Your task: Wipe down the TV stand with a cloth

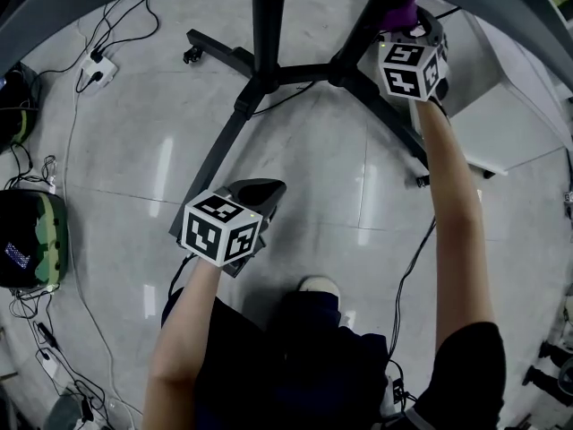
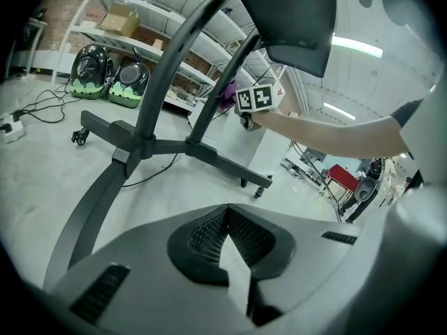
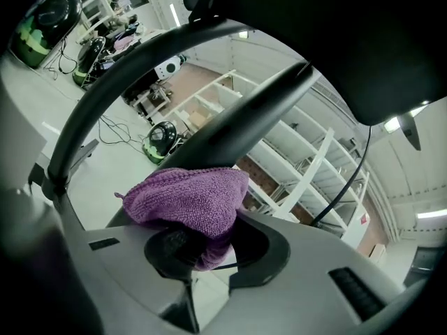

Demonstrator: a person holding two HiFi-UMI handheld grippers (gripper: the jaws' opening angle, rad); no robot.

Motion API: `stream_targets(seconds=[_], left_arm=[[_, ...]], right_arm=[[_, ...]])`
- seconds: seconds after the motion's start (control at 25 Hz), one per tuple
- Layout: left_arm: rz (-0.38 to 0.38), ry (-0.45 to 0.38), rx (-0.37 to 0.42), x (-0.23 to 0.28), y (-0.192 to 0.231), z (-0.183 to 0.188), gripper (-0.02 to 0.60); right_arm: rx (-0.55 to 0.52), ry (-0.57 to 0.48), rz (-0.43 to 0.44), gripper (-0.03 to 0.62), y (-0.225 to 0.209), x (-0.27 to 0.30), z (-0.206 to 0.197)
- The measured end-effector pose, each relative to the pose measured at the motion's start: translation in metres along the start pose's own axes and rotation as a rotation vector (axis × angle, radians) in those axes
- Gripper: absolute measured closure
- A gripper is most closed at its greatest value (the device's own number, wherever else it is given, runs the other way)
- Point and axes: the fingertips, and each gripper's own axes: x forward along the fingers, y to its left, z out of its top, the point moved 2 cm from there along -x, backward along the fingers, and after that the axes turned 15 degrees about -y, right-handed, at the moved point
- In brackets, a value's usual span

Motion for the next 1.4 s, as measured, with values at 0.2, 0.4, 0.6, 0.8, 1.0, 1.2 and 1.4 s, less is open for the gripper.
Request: stream_targets(seconds=[0.2,0.4,0.6,0.8,1.0,1.2,1.4], left_arm=[[-0.017,-0.010,-0.001,0.004,-0.005,0.003,0.575],[-0.004,0.006,-0.011,0.004,0.004,-0.001,0.575],[0.010,0.020,-0.021,0.003,0.010,-0.007,0.575],[0.022,0.029,-0.027,0.002,0.017,-0.010,0.575],[0.028,0.037,-0.032,0.003,0.019,-0.012,0.575],[0.027,0.045,-0.037,0.006,0.019,-0.015,0.575],[0.018,0.042,-0.026,0.005,0.015,-0.013,0.575]], right_arm=[[-0.005,0.040,0.039,0.499,0.031,-0.001,-0.029],[-0.029,0.083,0.082,0.499,0.061,-0.001,-0.056],[-0.019,0.129,0.105,0.499,0.085,-0.003,-0.079],[-0.033,0.163,0.138,0.499,0.107,-0.007,-0.096],[-0.052,0.187,0.170,0.499,0.124,-0.012,-0.109],[-0.130,0.207,0.249,0.499,0.144,-0.020,-0.120],[-0.347,0.192,0.381,0.499,0.170,-0.038,-0.129]])
